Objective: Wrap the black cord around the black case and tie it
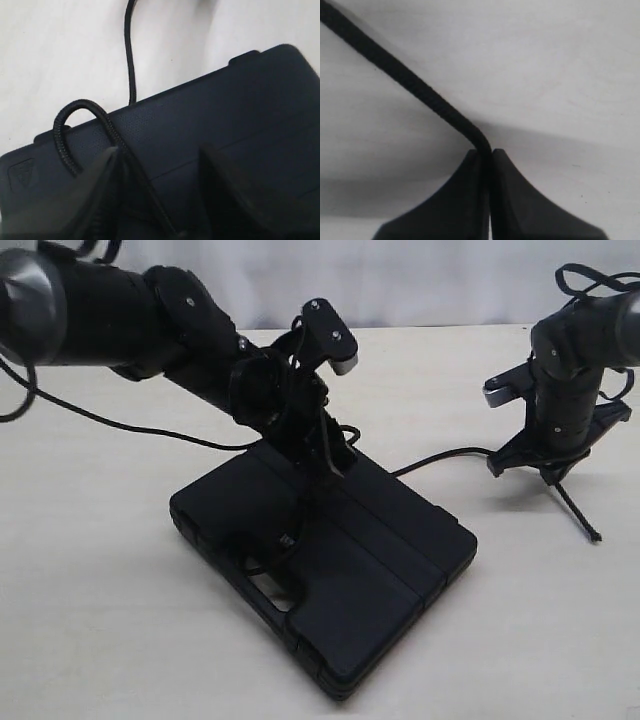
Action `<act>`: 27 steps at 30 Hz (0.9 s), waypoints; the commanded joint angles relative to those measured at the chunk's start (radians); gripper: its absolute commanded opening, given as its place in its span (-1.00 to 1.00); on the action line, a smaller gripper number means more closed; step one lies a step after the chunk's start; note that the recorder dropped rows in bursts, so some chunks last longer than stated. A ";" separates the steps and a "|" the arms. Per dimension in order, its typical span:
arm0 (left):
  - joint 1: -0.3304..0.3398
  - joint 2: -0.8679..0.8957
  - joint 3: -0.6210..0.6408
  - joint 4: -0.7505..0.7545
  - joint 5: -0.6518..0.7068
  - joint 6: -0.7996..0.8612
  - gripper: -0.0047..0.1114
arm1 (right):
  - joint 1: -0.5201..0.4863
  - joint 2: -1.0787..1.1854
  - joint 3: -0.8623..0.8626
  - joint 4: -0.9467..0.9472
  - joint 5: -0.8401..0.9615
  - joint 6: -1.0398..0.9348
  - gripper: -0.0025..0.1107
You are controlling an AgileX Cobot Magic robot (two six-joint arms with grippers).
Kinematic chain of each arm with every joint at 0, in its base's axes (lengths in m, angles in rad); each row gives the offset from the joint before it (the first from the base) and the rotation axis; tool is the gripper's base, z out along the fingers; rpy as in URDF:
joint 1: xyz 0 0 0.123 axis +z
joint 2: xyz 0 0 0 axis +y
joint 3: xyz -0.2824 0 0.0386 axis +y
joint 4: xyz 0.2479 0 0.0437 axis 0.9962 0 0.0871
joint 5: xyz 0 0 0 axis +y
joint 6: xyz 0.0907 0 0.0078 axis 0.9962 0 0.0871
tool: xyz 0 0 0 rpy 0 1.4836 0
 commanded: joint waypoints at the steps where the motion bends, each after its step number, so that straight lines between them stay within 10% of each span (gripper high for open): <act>1: -0.009 0.080 0.004 -0.005 -0.102 0.055 -0.17 | -0.008 -0.011 0.003 0.013 0.002 -0.010 -0.88; 10: -0.051 0.103 0.004 0.012 -0.131 0.167 -0.92 | -0.008 -0.014 -0.074 0.080 0.035 -0.061 -0.88; 27: -0.058 -0.036 0.006 0.200 -0.078 -0.046 -0.92 | -0.012 -0.207 -0.108 0.701 0.093 -0.477 -0.88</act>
